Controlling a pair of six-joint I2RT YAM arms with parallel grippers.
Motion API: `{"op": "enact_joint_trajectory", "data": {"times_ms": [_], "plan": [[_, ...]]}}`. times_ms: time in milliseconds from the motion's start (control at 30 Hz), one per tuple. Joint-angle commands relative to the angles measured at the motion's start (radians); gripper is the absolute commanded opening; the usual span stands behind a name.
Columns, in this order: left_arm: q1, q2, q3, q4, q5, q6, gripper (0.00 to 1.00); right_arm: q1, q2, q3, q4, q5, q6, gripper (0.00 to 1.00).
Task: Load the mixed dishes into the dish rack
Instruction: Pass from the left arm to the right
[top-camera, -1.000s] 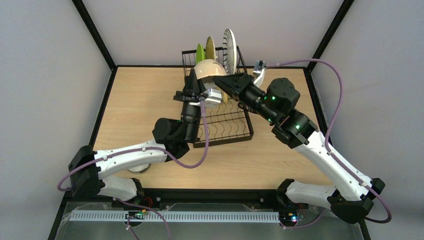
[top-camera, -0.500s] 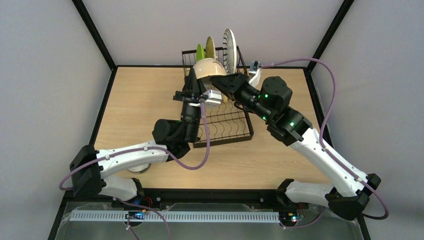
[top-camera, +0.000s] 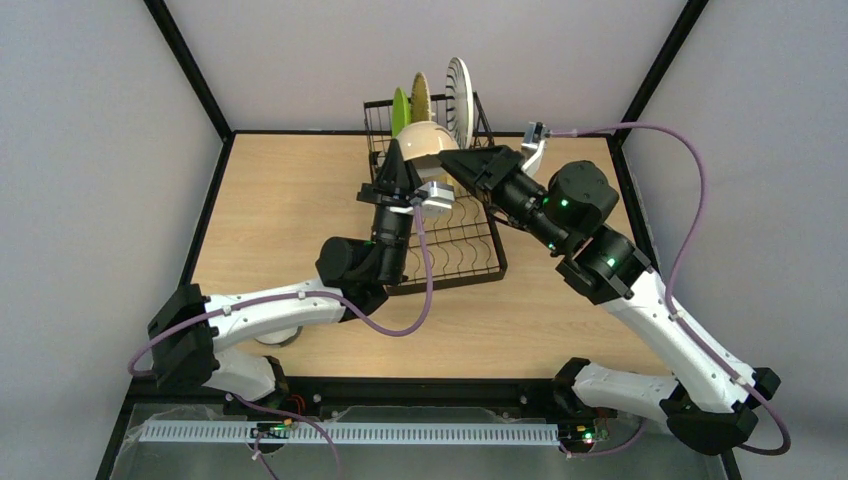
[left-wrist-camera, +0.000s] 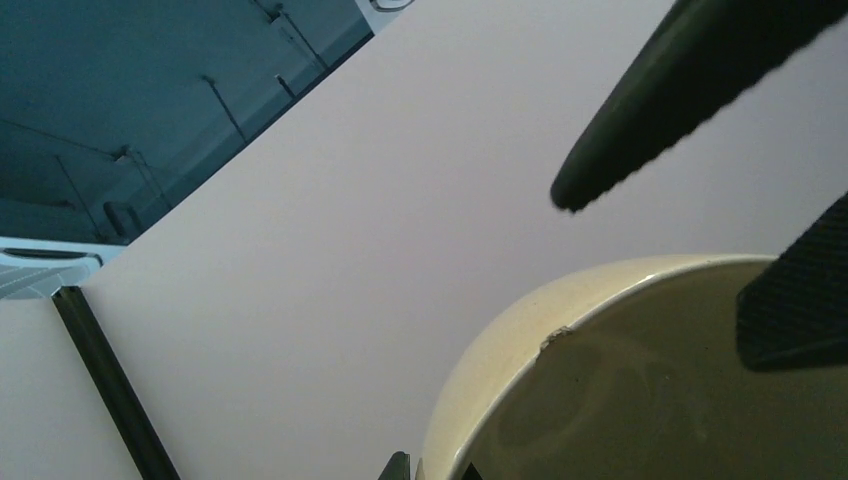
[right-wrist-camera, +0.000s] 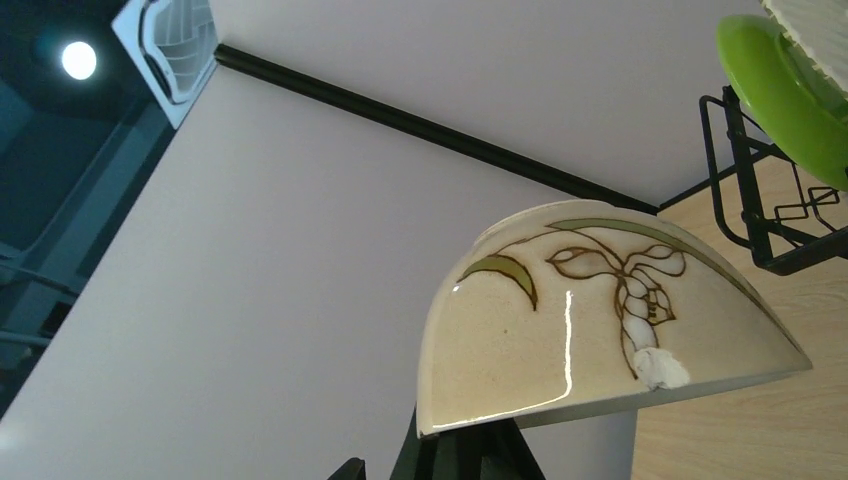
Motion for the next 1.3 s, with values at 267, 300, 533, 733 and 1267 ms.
{"op": "enact_joint_trajectory", "data": {"times_ms": [267, 300, 533, 733, 1267], "plan": [[-0.020, -0.004, 0.047, 0.109, 0.032, 0.014, 0.02, 0.001, 0.028, 0.025, 0.008, 0.052, 0.013, 0.68], [-0.022, -0.004, 0.046, 0.112, 0.033, 0.015, 0.02, 0.002, 0.033, 0.028, 0.014, 0.058, 0.012, 0.68], [-0.045, 0.002, 0.029, 0.136, 0.030, 0.028, 0.02, 0.002, 0.082, 0.072, 0.034, 0.087, -0.002, 0.69], [-0.056, -0.004, 0.008, 0.141, 0.034, 0.030, 0.02, 0.002, 0.111, 0.089, 0.047, 0.098, -0.002, 0.69], [-0.080, -0.024, -0.071, 0.175, 0.047, 0.072, 0.02, 0.002, 0.200, 0.129, 0.063, 0.103, 0.032, 0.54]]}}
